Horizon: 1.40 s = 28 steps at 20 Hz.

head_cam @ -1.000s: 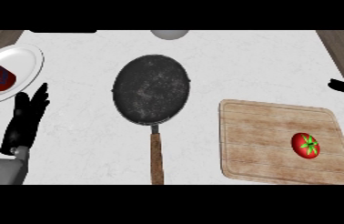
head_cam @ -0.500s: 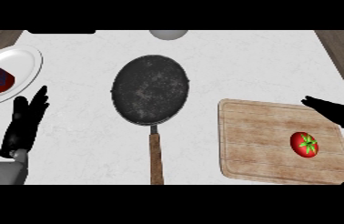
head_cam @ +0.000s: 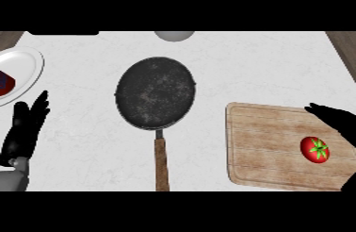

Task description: Pick the tomato from the cutting board and place it in the pan

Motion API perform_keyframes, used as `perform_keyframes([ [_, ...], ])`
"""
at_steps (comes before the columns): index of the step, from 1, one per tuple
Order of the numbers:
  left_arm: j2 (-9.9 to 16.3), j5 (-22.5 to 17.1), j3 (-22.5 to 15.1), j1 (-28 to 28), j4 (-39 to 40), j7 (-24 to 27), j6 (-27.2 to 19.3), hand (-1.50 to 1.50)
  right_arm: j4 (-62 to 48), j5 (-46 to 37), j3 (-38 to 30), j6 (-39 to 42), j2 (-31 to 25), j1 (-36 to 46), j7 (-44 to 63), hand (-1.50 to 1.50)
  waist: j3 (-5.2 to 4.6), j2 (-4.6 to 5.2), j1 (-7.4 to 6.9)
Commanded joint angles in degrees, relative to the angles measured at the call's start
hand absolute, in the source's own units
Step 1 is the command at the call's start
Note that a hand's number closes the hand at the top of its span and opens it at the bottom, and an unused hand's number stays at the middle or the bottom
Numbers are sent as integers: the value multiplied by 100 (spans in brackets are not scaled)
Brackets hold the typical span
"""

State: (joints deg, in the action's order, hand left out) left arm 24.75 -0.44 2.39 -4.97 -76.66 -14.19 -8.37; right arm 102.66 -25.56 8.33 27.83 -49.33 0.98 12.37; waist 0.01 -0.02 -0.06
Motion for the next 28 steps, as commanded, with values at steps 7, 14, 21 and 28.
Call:
perform_keyframes([
  [7,-129,154,403,-212,329,174,367,0,-323,-907,-121,355,924,239,-183,-150,-2,2,6],
  [14,-272,407,489,-265,383,148,418,0,-946,-1409,-400,396,1139,402,-853,-150,-1,5,1],
  [21,-367,510,632,-101,280,278,505,0,-996,-2012,-298,359,1669,197,-641,-150,-1,3,-4],
  [28,-275,468,759,-303,72,-91,690,0,-1551,-2708,-254,-483,1439,148,-1776,150,2,3,-4],
])
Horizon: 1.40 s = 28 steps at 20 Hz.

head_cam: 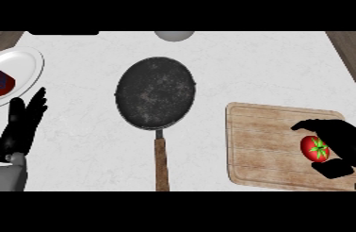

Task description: Pick the tomato from the cutting board and place it in the pan

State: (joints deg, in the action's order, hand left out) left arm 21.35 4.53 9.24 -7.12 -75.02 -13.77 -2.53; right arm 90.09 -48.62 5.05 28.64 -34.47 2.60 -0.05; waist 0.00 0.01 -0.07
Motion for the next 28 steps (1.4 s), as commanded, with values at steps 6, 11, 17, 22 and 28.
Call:
perform_keyframes([
  [6,-210,132,121,11,409,418,33,0,-156,-805,-65,-670,105,106,-522,150,-2,0,20],
  [11,-116,216,169,-89,284,265,173,0,-354,-749,-343,-808,437,26,-749,150,0,1,11],
  [17,-93,126,95,-94,-61,-19,303,0,-1662,-711,101,-410,205,1855,-1837,150,8,61,-281],
  [22,-324,271,-98,-201,-166,-123,130,0,-2221,-352,-294,-1131,557,2865,-2638,150,15,59,-259],
  [28,-467,333,-160,190,-470,-176,22,0,-2413,532,-907,-1364,974,3465,-3353,150,9,13,-170],
])
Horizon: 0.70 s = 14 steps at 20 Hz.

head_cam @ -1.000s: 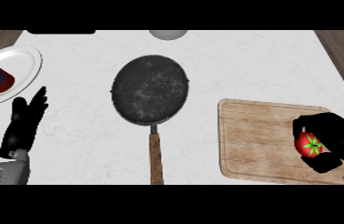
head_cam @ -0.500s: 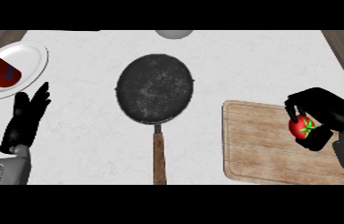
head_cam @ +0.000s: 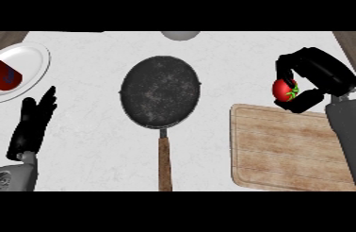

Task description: Pick the tomato from the cutting board and place it in the pan

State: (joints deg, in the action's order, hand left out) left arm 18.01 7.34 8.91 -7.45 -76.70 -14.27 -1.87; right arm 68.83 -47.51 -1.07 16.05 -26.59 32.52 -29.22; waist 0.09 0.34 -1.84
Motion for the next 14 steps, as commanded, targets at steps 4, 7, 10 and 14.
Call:
perform_keyframes([
  [4,43,59,147,-231,315,-18,-69,0,-167,373,-55,176,703,966,167,150,-10,-29,132],
  [7,165,-85,273,4,-7,-97,100,0,-126,316,94,167,1177,1158,679,150,-11,-39,121],
  [10,163,1,245,-45,123,38,117,0,-488,484,-54,332,1367,1559,893,150,-10,-32,127],
  [14,83,-29,221,-217,287,7,159,0,-1301,383,1,-46,2001,1979,1224,150,-10,-16,99],
])
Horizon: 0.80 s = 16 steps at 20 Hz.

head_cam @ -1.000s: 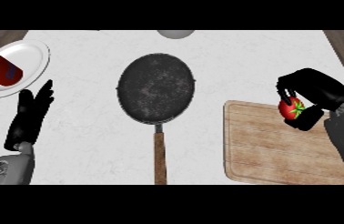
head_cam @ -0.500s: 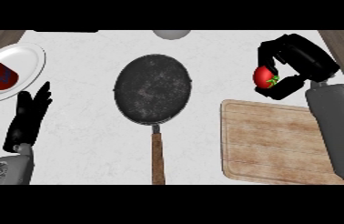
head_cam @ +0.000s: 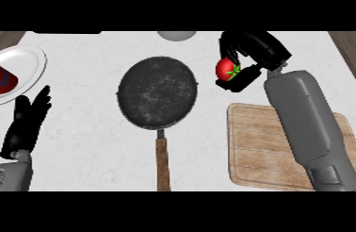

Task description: Pick the tomato from the cutting board and place it in the pan

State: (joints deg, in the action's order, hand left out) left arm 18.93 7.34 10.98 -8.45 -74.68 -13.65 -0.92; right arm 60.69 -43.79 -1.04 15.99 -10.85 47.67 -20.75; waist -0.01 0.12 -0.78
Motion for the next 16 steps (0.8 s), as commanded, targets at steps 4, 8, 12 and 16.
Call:
perform_keyframes([
  [4,-17,40,-31,-99,-16,-50,46,0,-1157,132,89,-529,1056,704,620,150,1,20,-51],
  [8,-91,92,-79,-318,163,18,10,0,-2286,559,368,-1048,1074,1553,929,150,-2,64,-201],
  [12,-323,244,-287,-274,-166,-168,-171,0,-3226,855,784,-1588,1081,1820,727,150,1,74,-280],
  [16,-209,188,-211,-428,102,-35,-26,0,-3756,1424,1256,-1974,1084,1802,530,150,-2,125,-458],
])
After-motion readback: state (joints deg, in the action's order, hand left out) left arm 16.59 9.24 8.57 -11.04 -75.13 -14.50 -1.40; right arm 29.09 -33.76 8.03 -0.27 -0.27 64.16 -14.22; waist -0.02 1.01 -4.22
